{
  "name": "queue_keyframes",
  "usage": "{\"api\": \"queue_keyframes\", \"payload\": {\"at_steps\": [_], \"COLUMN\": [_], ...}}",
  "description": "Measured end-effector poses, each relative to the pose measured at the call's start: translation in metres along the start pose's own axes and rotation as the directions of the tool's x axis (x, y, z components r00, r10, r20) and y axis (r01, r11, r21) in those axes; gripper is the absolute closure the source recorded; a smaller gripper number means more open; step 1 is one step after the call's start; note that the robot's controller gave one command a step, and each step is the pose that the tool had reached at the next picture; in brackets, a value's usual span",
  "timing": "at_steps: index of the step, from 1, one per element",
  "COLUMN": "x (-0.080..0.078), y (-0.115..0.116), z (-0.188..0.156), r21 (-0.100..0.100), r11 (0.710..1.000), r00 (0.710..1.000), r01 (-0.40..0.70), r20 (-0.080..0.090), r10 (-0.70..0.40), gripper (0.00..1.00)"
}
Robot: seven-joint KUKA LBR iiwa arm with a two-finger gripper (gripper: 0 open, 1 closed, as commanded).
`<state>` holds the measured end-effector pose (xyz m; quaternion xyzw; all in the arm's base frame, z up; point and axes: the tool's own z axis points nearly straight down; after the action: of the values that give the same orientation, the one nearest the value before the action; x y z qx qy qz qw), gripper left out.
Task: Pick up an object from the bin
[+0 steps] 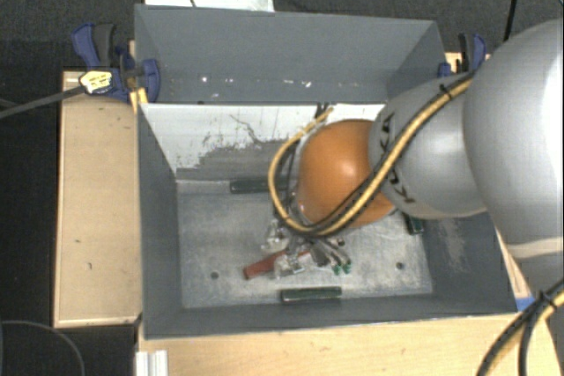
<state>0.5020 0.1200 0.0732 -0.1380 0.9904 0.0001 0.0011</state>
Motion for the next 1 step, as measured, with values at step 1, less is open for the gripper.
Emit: {"api": "queue_keyframes", "payload": {"at_steps": [1], "x": [0.0000], "y": [0.0000], "z": [0.0000], "r21": [0.000], "r11": [1.000], "r00": [1.000], "r01": [-0.003], "r20": [0.000], "r10": [0.003], "gripper": [1.00]}}
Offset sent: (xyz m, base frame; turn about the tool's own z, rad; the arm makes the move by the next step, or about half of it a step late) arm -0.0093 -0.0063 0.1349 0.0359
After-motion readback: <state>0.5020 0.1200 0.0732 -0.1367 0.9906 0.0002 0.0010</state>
